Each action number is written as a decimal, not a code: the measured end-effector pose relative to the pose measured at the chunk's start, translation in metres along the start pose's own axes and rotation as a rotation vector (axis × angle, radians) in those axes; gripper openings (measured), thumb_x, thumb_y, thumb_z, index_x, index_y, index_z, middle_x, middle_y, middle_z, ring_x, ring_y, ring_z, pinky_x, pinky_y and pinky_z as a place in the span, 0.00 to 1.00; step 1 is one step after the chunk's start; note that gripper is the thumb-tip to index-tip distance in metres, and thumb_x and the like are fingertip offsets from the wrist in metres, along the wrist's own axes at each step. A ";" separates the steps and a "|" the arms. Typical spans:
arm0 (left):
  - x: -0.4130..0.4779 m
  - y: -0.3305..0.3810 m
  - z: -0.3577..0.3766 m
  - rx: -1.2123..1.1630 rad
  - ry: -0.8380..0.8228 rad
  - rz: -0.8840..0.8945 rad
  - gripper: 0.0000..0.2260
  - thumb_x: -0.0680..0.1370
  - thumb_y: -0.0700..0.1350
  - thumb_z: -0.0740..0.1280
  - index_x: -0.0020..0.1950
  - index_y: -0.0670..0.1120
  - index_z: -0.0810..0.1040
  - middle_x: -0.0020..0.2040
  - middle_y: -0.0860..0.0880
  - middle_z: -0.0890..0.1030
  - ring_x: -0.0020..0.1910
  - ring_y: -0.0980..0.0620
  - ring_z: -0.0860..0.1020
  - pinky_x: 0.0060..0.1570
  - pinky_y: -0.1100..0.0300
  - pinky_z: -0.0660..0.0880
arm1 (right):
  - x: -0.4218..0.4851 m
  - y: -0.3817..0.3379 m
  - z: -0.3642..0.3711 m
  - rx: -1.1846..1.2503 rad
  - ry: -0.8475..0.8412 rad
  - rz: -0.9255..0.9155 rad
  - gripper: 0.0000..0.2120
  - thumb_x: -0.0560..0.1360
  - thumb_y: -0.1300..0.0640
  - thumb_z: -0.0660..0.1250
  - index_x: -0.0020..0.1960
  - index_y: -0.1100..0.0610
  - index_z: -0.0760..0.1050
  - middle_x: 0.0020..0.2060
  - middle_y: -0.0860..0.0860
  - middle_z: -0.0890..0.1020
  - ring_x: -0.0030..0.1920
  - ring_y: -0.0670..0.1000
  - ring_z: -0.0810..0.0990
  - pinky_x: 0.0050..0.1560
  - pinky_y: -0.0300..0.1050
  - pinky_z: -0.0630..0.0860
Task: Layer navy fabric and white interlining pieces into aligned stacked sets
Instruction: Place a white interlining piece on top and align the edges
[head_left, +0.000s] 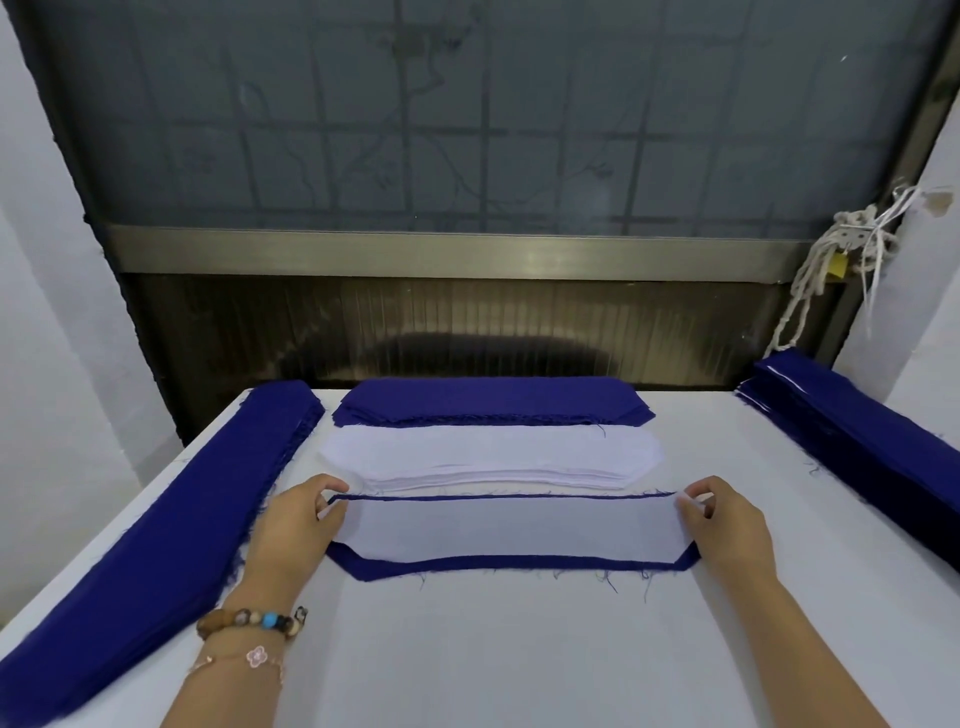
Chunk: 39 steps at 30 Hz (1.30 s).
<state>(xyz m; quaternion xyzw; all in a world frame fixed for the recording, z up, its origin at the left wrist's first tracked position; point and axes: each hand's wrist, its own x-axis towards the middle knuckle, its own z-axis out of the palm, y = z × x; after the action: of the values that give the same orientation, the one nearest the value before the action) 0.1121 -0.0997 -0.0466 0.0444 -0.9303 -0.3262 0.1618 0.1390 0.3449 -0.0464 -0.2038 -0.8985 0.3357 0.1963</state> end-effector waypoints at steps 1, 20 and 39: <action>0.000 0.000 -0.001 0.006 0.001 -0.003 0.07 0.78 0.41 0.67 0.53 0.51 0.79 0.31 0.49 0.75 0.31 0.51 0.73 0.30 0.60 0.69 | 0.000 0.000 0.000 -0.008 0.000 -0.004 0.01 0.77 0.59 0.64 0.48 0.55 0.74 0.38 0.52 0.77 0.36 0.52 0.75 0.35 0.43 0.68; 0.042 0.037 0.008 0.150 0.151 -0.049 0.19 0.81 0.51 0.61 0.71 0.47 0.70 0.68 0.46 0.73 0.63 0.43 0.69 0.58 0.47 0.71 | 0.035 -0.042 0.023 -0.021 0.063 -0.211 0.10 0.79 0.58 0.64 0.59 0.53 0.77 0.59 0.52 0.77 0.57 0.52 0.73 0.55 0.44 0.71; 0.055 0.041 0.036 0.228 0.237 0.064 0.02 0.76 0.45 0.69 0.46 0.52 0.81 0.50 0.52 0.81 0.55 0.48 0.74 0.55 0.53 0.64 | 0.042 -0.061 0.062 -0.211 0.176 -0.202 0.05 0.76 0.50 0.68 0.45 0.50 0.77 0.51 0.49 0.79 0.54 0.53 0.72 0.50 0.47 0.67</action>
<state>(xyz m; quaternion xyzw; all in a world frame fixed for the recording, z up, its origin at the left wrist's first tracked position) 0.0489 -0.0565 -0.0325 0.0709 -0.9367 -0.2056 0.2745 0.0595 0.2913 -0.0388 -0.1605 -0.9240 0.1989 0.2844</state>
